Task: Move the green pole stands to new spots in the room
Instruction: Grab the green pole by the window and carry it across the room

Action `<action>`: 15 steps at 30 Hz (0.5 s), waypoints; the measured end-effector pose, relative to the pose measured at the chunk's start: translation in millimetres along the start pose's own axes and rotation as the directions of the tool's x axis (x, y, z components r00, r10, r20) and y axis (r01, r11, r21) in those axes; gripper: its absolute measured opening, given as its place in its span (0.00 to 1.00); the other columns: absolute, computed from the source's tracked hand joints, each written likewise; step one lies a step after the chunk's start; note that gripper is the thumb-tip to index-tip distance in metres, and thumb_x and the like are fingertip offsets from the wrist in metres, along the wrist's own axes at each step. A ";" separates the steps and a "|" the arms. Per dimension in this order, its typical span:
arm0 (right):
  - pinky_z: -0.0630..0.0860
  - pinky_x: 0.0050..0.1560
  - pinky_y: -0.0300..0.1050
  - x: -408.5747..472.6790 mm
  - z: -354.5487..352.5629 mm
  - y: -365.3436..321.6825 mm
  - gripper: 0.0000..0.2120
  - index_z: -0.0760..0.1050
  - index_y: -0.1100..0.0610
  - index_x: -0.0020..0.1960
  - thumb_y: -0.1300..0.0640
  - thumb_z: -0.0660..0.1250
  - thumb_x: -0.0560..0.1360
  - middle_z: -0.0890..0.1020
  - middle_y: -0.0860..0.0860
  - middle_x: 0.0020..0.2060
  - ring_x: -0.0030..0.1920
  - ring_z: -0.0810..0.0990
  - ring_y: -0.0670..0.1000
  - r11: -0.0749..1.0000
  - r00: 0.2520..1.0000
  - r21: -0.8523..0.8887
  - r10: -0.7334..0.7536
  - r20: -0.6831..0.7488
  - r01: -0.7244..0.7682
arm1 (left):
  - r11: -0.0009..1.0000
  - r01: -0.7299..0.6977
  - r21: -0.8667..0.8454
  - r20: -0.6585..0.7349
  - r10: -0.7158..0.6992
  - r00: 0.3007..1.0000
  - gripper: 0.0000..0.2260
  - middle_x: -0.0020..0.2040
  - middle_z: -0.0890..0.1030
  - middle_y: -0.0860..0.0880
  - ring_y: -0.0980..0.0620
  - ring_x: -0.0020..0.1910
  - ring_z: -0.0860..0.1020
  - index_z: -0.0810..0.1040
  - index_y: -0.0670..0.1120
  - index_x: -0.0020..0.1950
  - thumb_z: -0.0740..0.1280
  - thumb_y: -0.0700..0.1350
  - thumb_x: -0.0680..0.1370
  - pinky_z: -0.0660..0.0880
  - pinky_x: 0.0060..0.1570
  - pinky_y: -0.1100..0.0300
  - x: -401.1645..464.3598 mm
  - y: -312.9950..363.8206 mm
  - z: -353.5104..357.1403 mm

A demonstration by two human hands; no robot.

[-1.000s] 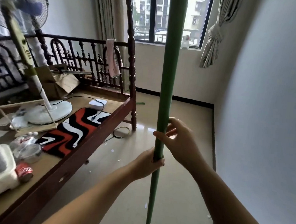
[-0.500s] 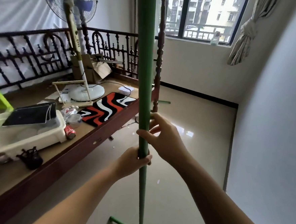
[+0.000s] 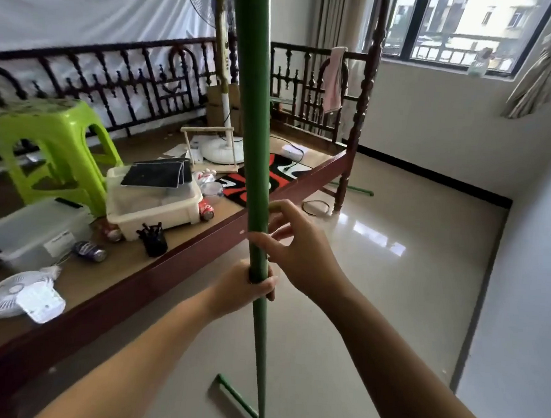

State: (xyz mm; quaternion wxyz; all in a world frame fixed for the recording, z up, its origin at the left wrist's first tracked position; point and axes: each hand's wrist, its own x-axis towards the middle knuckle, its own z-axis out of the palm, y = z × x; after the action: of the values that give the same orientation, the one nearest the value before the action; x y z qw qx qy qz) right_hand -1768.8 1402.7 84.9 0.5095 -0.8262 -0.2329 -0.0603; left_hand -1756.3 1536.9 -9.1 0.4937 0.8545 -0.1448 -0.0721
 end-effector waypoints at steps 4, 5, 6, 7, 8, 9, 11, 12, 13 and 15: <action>0.78 0.49 0.41 -8.8 35.4 -20.0 0.15 0.72 0.51 0.55 0.53 0.69 0.69 0.76 0.45 0.46 0.45 0.76 0.43 0.998 0.997 0.051 -0.033 0.075 0.029 | 0.997 0.054 -0.059 -0.074 -0.058 0.996 0.12 0.36 0.79 0.41 0.46 0.39 0.80 0.76 0.32 0.40 0.64 0.41 0.76 0.76 0.43 0.70 -41.3 -12.0 -19.6; 0.78 0.49 0.42 -10.4 43.1 -23.4 0.15 0.72 0.51 0.54 0.52 0.69 0.69 0.76 0.46 0.47 0.45 0.76 0.44 0.997 0.996 0.068 -0.043 0.080 0.037 | 0.995 0.055 -0.080 -0.095 -0.063 0.994 0.14 0.36 0.80 0.38 0.45 0.40 0.80 0.76 0.31 0.41 0.65 0.44 0.75 0.77 0.43 0.68 -49.9 -13.4 -23.2; 0.78 0.50 0.44 -11.4 49.9 -25.5 0.15 0.73 0.51 0.54 0.52 0.69 0.69 0.76 0.47 0.47 0.45 0.76 0.45 0.995 0.995 0.084 -0.052 0.083 0.045 | 0.995 0.054 -0.089 -0.118 -0.064 0.991 0.17 0.38 0.80 0.36 0.45 0.40 0.80 0.77 0.32 0.42 0.66 0.48 0.73 0.78 0.44 0.66 -58.0 -14.2 -26.4; 0.78 0.50 0.45 -12.5 55.3 -27.5 0.15 0.73 0.51 0.54 0.52 0.69 0.68 0.76 0.48 0.47 0.45 0.76 0.45 0.994 0.994 0.097 -0.060 0.089 0.051 | 0.994 0.057 -0.088 -0.140 -0.069 0.988 0.21 0.39 0.81 0.34 0.44 0.40 0.81 0.77 0.32 0.42 0.65 0.52 0.70 0.79 0.44 0.64 -65.3 -14.5 -28.7; 0.78 0.50 0.45 -13.5 59.3 -28.4 0.15 0.73 0.51 0.54 0.52 0.69 0.68 0.76 0.48 0.47 0.45 0.76 0.45 0.993 0.993 0.105 -0.066 0.097 0.055 | 0.995 0.064 -0.081 -0.161 -0.077 0.984 0.23 0.39 0.81 0.34 0.44 0.41 0.81 0.78 0.33 0.42 0.65 0.55 0.69 0.79 0.45 0.61 -71.1 -16.1 -29.7; 0.78 0.50 0.44 -14.9 62.2 -29.0 0.15 0.73 0.50 0.54 0.51 0.69 0.68 0.76 0.48 0.47 0.45 0.76 0.45 0.992 0.992 0.108 -0.072 0.107 0.060 | 0.994 0.073 -0.078 -0.176 -0.086 0.981 0.22 0.40 0.81 0.34 0.43 0.41 0.81 0.78 0.33 0.42 0.65 0.55 0.69 0.79 0.45 0.58 -75.9 -17.9 -29.5; 0.78 0.49 0.43 -17.7 65.0 -28.6 0.16 0.72 0.49 0.54 0.51 0.69 0.68 0.76 0.48 0.47 0.45 0.76 0.45 0.992 0.989 0.105 -0.087 0.118 0.074 | 0.992 0.095 -0.081 -0.205 -0.109 0.973 0.16 0.37 0.81 0.37 0.42 0.41 0.80 0.78 0.34 0.42 0.66 0.49 0.71 0.78 0.44 0.57 -81.1 -20.2 -27.1; 0.77 0.49 0.42 -18.8 65.5 -27.8 0.16 0.72 0.49 0.55 0.50 0.69 0.68 0.76 0.48 0.48 0.45 0.76 0.44 0.992 0.989 0.101 -0.093 0.116 0.081 | 0.990 0.111 -0.091 -0.207 -0.128 0.970 0.12 0.35 0.81 0.42 0.44 0.40 0.80 0.78 0.35 0.41 0.66 0.45 0.73 0.77 0.41 0.59 -82.0 -21.5 -25.6; 0.77 0.49 0.42 -19.1 65.4 -26.9 0.17 0.72 0.49 0.55 0.49 0.69 0.68 0.76 0.47 0.48 0.46 0.76 0.44 0.991 0.989 0.099 -0.098 0.113 0.087 | 0.987 0.127 -0.097 -0.207 -0.145 0.968 0.10 0.33 0.80 0.48 0.46 0.38 0.79 0.78 0.35 0.41 0.66 0.43 0.74 0.74 0.40 0.61 -82.5 -21.0 -24.1; 0.77 0.49 0.41 -17.9 63.6 -24.8 0.17 0.71 0.49 0.56 0.50 0.69 0.68 0.76 0.48 0.48 0.46 0.76 0.44 0.991 0.989 0.093 -0.105 0.104 0.096 | 0.983 0.148 -0.113 -0.199 -0.168 0.965 0.08 0.29 0.79 0.55 0.52 0.36 0.78 0.78 0.38 0.39 0.65 0.42 0.75 0.71 0.39 0.62 -81.0 -18.7 -21.7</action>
State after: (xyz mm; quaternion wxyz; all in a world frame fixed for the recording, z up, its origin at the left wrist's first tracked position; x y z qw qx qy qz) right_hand -1804.4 1461.5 68.9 0.5280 -0.7923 -0.3042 -0.0306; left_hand -1824.0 1589.4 -15.9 0.5396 0.8412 -0.0200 -0.0286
